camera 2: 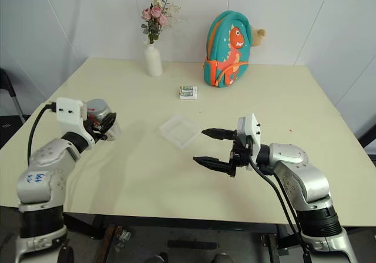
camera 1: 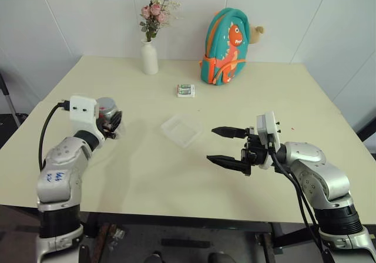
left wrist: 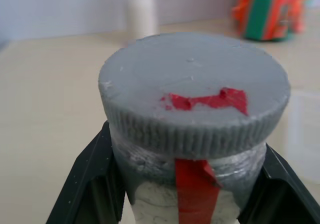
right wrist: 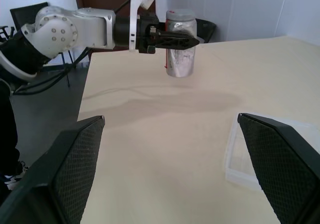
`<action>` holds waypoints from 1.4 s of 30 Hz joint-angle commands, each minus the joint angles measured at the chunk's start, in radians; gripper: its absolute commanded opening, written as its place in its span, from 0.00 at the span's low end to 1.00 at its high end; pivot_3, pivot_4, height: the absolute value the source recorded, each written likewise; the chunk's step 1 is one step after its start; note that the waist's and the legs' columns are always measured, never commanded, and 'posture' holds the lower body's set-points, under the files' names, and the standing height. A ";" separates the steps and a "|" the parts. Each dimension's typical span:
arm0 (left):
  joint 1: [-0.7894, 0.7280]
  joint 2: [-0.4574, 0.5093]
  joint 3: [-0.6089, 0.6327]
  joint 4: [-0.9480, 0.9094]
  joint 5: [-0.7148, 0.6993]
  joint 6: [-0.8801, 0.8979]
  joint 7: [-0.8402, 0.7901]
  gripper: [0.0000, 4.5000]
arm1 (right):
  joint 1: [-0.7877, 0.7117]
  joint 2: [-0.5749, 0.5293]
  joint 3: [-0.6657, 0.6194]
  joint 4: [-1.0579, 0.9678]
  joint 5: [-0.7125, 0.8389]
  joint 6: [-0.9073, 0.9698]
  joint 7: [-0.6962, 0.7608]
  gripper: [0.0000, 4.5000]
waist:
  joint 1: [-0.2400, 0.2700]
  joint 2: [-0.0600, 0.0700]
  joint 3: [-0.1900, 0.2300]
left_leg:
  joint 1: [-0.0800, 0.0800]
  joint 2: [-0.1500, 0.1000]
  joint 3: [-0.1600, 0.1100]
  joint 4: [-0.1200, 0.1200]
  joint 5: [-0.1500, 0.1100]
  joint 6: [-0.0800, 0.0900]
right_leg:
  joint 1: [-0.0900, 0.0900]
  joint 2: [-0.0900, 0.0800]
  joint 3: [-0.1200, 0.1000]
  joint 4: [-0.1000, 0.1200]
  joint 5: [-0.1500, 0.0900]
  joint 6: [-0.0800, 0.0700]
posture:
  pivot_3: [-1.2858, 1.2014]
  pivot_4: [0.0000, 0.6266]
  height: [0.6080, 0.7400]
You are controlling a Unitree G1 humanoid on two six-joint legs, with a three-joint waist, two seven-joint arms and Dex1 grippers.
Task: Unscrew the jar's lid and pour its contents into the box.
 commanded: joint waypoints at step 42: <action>-0.332 0.004 -0.410 0.329 -0.084 -0.252 -0.764 0.55 | -0.323 0.222 0.076 -0.064 0.011 0.337 -0.455 1.00 | -0.028 0.001 0.000 | -0.003 0.001 0.000 -0.003 -0.001 0.001 | -0.006 0.000 0.000 0.005 -0.002 -0.002 | 0.52 0.24 1.00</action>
